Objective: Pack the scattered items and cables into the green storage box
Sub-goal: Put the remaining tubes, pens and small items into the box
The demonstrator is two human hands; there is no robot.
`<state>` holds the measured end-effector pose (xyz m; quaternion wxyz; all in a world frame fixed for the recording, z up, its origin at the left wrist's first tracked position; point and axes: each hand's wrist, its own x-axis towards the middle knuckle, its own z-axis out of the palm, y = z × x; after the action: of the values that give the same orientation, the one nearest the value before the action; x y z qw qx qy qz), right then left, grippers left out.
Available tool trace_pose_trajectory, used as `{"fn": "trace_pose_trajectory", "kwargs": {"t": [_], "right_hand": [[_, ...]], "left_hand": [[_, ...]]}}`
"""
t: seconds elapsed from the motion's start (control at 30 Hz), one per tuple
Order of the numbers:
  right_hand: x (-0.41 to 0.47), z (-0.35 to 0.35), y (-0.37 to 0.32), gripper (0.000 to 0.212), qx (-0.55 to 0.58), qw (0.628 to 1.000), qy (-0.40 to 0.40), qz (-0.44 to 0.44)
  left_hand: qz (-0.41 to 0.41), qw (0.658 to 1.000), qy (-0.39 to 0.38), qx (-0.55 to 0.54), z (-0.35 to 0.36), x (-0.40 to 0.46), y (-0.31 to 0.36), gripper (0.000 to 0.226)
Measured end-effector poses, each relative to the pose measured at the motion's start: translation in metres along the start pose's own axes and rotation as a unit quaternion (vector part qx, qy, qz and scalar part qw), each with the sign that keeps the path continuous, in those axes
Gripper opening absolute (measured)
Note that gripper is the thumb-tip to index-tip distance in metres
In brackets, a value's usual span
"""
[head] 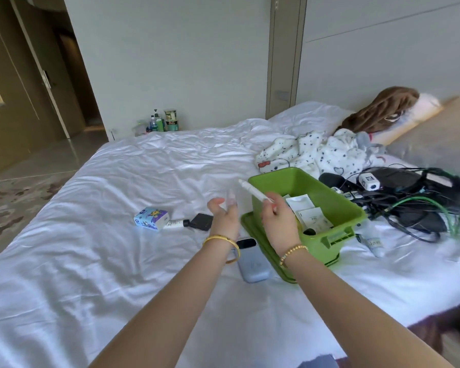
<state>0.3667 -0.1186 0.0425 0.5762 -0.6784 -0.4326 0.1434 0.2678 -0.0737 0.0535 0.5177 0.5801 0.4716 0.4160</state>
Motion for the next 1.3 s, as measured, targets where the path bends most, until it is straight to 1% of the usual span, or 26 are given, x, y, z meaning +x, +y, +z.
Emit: {"fn": "trace_pose_trajectory", "kwargs": {"t": [0.1, 0.17, 0.2, 0.23, 0.27, 0.3, 0.33, 0.37, 0.4, 0.43, 0.47, 0.53, 0.6, 0.63, 0.7, 0.77, 0.83, 0.87, 0.93, 1.0, 1.07, 1.13, 1.2, 1.3], "right_hand": [[0.008, -0.048, 0.006, 0.035, -0.031, 0.997, 0.063, -0.010], [0.016, -0.073, 0.010, 0.036, -0.051, 0.995, 0.083, -0.014], [0.021, -0.083, 0.013, 0.037, -0.078, 0.995, 0.067, -0.009], [0.027, -0.092, 0.017, 0.037, -0.125, 0.992, 0.028, 0.002], [0.031, -0.098, 0.021, 0.037, -0.187, 0.982, -0.027, 0.022], [0.032, -0.102, 0.025, 0.037, -0.248, 0.964, -0.079, 0.045], [0.033, -0.106, 0.029, 0.039, -0.295, 0.947, -0.109, 0.061], [0.034, -0.109, 0.034, 0.041, -0.317, 0.939, -0.118, 0.067], [0.033, -0.111, 0.037, 0.044, -0.320, 0.938, -0.113, 0.067], [0.033, -0.113, 0.041, 0.046, -0.315, 0.941, -0.102, 0.063], [0.032, -0.113, 0.043, 0.047, -0.311, 0.945, -0.090, 0.055], [0.030, -0.109, 0.043, 0.047, -0.305, 0.950, -0.059, 0.042], [0.025, -0.096, 0.037, 0.046, -0.290, 0.957, -0.015, 0.016], [0.023, -0.087, 0.033, 0.045, -0.288, 0.958, 0.006, -0.012], [0.020, -0.064, 0.024, 0.043, -0.290, 0.952, 0.033, -0.088], [0.017, -0.036, 0.016, 0.043, -0.277, 0.947, 0.031, -0.162], [0.014, -0.004, 0.014, 0.045, -0.267, 0.941, -0.001, -0.205], [0.013, 0.012, 0.015, 0.046, -0.266, 0.940, -0.029, -0.211], [0.011, 0.047, 0.025, 0.047, -0.269, 0.938, -0.097, -0.195], [0.010, 0.082, 0.040, 0.049, -0.278, 0.933, -0.163, -0.159], [0.009, 0.113, 0.056, 0.050, -0.290, 0.922, -0.234, -0.106], [0.011, 0.138, 0.070, 0.053, -0.335, 0.894, -0.294, -0.045], [0.018, 0.157, 0.081, 0.060, -0.388, 0.871, -0.300, -0.009], [0.040, 0.182, 0.089, 0.062, -0.464, 0.842, -0.272, -0.036]], "left_hand": [[0.066, 0.997, -0.034, 0.026, 0.043, -0.007, 0.020, 0.011], [0.081, 0.995, -0.053, 0.012, 0.070, -0.005, 0.038, 0.009], [0.083, 0.993, -0.075, 0.026, 0.080, -0.003, 0.045, 0.015], [0.084, 0.988, -0.112, 0.068, 0.090, 0.001, 0.049, 0.025], [0.082, 0.975, -0.158, 0.134, 0.098, 0.004, 0.050, 0.036], [0.075, 0.954, -0.199, 0.212, 0.103, 0.008, 0.047, 0.042], [0.068, 0.929, -0.220, 0.289, 0.106, 0.011, 0.042, 0.044], [0.069, 0.906, -0.221, 0.354, 0.107, 0.013, 0.036, 0.043], [0.084, 0.889, -0.206, 0.400, 0.106, 0.015, 0.029, 0.040], [0.109, 0.882, -0.182, 0.422, 0.104, 0.015, 0.022, 0.037], [0.134, 0.884, -0.157, 0.420, 0.100, 0.015, 0.016, 0.035], [0.163, 0.902, -0.107, 0.385, 0.089, 0.016, 0.007, 0.034], [0.155, 0.921, -0.067, 0.351, 0.074, 0.019, 0.000, 0.038], [0.148, 0.925, -0.055, 0.345, 0.065, 0.021, -0.004, 0.039], [0.147, 0.923, -0.040, 0.355, 0.044, 0.027, -0.014, 0.040], [0.147, 0.913, -0.031, 0.379, 0.020, 0.033, -0.026, 0.040], [0.139, 0.904, -0.022, 0.405, -0.007, 0.041, -0.040, 0.041], [0.132, 0.899, -0.016, 0.418, -0.020, 0.046, -0.048, 0.041], [0.113, 0.893, -0.008, 0.436, -0.048, 0.057, -0.066, 0.043], [0.084, 0.885, -0.015, 0.457, -0.074, 0.069, -0.085, 0.050], [0.049, 0.861, -0.027, 0.505, -0.095, 0.083, -0.105, 0.056], [0.016, 0.815, -0.034, 0.578, -0.114, 0.093, -0.126, 0.058], [0.000, 0.775, -0.039, 0.630, -0.128, 0.101, -0.148, 0.057], [0.025, 0.747, -0.050, 0.663, -0.132, 0.115, -0.171, 0.060]]}}
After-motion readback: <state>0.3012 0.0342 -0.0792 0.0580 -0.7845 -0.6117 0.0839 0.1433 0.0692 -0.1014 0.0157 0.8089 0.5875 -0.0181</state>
